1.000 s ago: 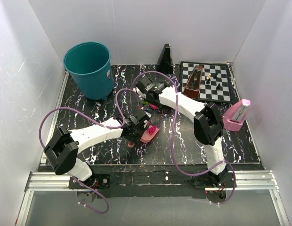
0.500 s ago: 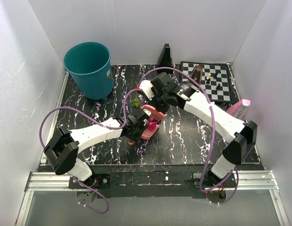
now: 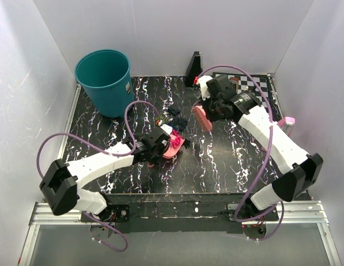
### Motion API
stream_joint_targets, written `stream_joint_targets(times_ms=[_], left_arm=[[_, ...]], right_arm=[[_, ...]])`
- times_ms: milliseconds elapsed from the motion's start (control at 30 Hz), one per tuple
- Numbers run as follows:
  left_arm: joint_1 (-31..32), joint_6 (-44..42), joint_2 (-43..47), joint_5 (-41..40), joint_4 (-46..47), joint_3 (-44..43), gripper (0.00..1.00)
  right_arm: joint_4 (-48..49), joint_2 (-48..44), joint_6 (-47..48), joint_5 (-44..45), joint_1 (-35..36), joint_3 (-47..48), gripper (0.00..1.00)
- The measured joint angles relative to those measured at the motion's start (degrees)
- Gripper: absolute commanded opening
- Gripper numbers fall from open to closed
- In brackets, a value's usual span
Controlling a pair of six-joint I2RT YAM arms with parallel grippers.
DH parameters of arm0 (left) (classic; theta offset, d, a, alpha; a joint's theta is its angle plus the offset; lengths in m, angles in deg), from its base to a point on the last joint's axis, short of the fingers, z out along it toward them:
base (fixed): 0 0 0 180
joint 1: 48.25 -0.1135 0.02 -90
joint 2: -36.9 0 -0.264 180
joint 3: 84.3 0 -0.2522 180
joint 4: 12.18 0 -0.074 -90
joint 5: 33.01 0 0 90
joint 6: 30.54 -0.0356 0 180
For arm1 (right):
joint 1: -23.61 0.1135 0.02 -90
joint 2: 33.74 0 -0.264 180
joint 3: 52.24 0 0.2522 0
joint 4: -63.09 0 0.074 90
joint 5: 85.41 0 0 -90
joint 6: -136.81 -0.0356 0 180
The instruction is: Sweep away the paper scraps from the table
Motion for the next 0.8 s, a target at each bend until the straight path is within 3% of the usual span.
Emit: stream_joint_targets(times_ms=[267, 467, 800], left_arm=[[0.0, -0.02, 9.97, -2.32, -6.56, -4.35, 0.0], [-1.46, -1.11, 12.2, -3.3, -16.15, -14.91, 0.0], [-25.16, -9.4, 6.64, 5.38, -24.5, -43.39, 0.0]], right_arm=[[2.73, -4.72, -4.52, -0.2, -2.01, -2.47, 0.01], [3.87, -4.9, -6.03, -1.27, -2.8, -5.68, 0.01], [4.83, -9.05, -7.04, -1.97, -2.84, -8.85, 0.01]])
